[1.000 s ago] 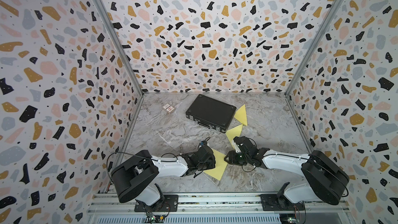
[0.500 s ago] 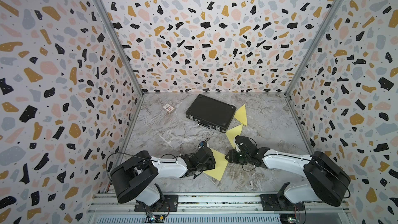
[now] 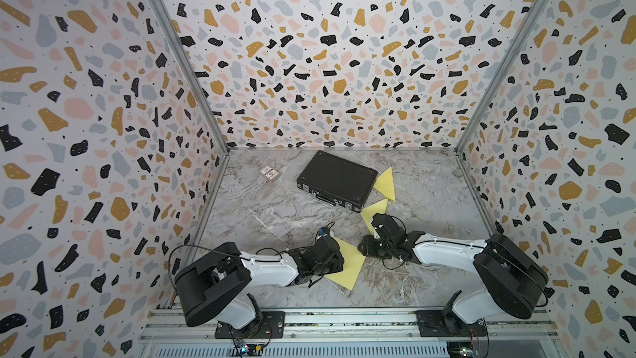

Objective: Fold the square paper diagonally
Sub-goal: Fold the paper at the center of the board.

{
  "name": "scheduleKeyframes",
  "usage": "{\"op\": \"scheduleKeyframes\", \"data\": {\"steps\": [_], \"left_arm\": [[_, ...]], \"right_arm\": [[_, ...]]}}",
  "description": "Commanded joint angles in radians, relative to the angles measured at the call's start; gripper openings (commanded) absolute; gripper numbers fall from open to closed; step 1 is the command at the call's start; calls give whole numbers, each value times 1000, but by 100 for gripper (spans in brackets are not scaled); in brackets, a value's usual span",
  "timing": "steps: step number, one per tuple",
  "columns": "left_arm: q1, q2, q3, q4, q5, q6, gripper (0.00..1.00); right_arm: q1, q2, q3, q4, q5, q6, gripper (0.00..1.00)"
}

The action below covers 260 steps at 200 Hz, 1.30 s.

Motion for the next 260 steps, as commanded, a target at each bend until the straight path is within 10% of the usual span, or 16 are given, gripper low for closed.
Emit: {"op": "scheduleKeyframes", "data": {"steps": [1,260], "left_arm": [[-16,61,-81,-290,18,-8,18],[-25,90,-80,-272,7,-26,18]], "right_arm": [[13,-9,-32,-21,-30,22,45],[38,-123,-70,183,-172,161,43]]}}
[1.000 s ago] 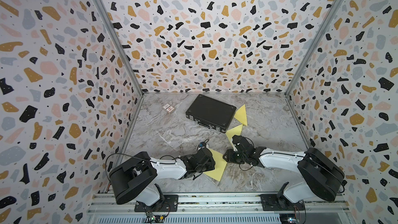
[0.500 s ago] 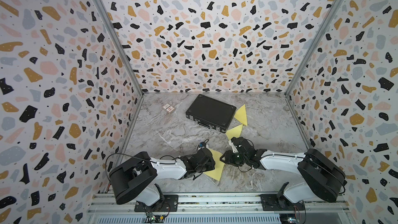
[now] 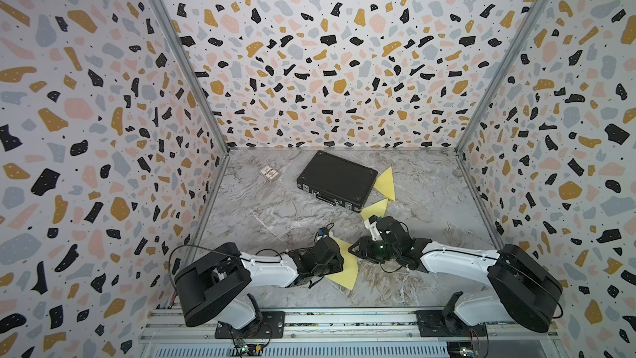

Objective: Fold the square paper diagonally
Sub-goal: Fold the paper at the center of the board.

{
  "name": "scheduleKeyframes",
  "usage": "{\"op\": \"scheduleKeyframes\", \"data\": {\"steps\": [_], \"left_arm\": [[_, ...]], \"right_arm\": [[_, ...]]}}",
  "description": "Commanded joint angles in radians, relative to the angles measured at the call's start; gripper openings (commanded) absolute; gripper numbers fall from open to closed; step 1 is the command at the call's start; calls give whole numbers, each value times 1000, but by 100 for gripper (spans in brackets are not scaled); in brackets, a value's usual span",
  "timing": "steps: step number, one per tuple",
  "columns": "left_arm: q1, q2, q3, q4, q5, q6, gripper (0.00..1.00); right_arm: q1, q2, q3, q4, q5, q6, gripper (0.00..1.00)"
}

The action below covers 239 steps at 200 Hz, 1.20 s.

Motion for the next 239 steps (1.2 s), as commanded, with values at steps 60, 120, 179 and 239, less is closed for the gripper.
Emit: {"op": "scheduleKeyframes", "data": {"steps": [60,120,179,239], "left_arm": [[-22,82,-77,-285,26,-8,18],[-29,95,-66,-288,28,-6,18],[-32,97,-61,-306,22,-4,18],[-35,100,-59,-294,28,12,18]], "right_arm": [[5,26,0,6,29,-41,44],[5,32,27,-126,117,-153,46],[1,35,35,-207,185,-222,47],[-13,77,34,-157,160,-247,31]]}}
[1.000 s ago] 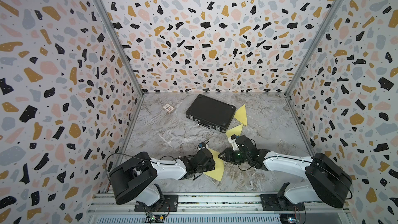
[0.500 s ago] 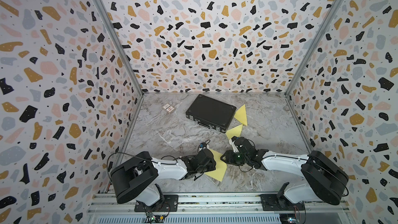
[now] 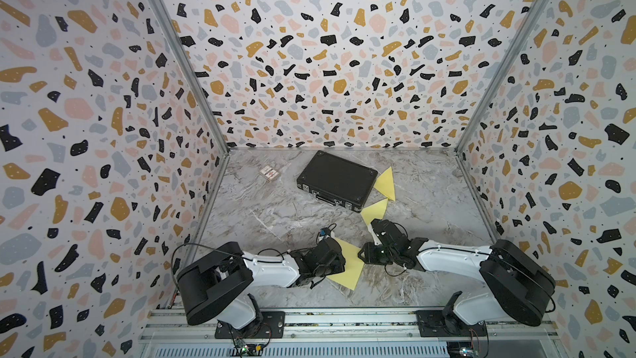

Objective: Fold the square paper diagonally
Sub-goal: Fold the paper at the center of the board.

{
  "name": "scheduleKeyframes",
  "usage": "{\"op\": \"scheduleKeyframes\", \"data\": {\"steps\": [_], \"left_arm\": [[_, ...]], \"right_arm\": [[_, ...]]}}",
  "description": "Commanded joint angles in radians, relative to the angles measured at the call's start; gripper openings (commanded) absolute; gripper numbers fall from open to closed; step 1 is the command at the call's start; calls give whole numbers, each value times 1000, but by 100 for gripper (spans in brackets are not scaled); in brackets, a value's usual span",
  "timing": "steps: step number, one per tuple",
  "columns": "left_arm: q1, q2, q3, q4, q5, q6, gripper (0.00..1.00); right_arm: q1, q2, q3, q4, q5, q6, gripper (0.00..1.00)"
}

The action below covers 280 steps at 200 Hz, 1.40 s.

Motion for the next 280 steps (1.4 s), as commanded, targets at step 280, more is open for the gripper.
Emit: {"op": "scheduleKeyframes", "data": {"steps": [280], "left_arm": [[18,-327,-66,-257,36,5,0]], "right_arm": [[-54,-223,-93,-195,140,-71,0]]}}
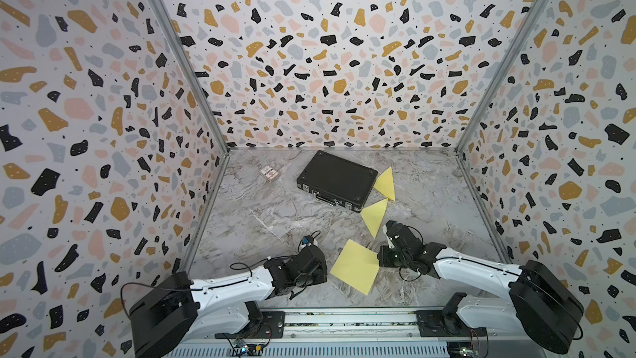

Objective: Fold the square paper diagonally
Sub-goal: Fold the paper at the center of the board.

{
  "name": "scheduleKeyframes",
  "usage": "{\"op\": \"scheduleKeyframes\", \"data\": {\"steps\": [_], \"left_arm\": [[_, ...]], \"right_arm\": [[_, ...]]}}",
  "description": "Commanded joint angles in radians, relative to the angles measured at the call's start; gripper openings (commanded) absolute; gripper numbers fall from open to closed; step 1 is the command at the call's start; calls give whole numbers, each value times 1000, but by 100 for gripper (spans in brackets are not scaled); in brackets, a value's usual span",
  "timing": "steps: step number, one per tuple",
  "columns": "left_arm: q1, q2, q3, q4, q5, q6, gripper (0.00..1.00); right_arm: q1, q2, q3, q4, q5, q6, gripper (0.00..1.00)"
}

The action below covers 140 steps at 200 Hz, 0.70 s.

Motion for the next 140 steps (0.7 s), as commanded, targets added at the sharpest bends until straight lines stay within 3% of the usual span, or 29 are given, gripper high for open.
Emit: {"op": "scheduleKeyframes", "data": {"steps": [1,140], "left_arm": [[5,27,32,74,31,13,0],[6,97,54,124,49,39,0]], "right_arm": [[-2,-9,-5,-20,15,11,0],[-2,-24,-10,-17,6,25,0]]}}
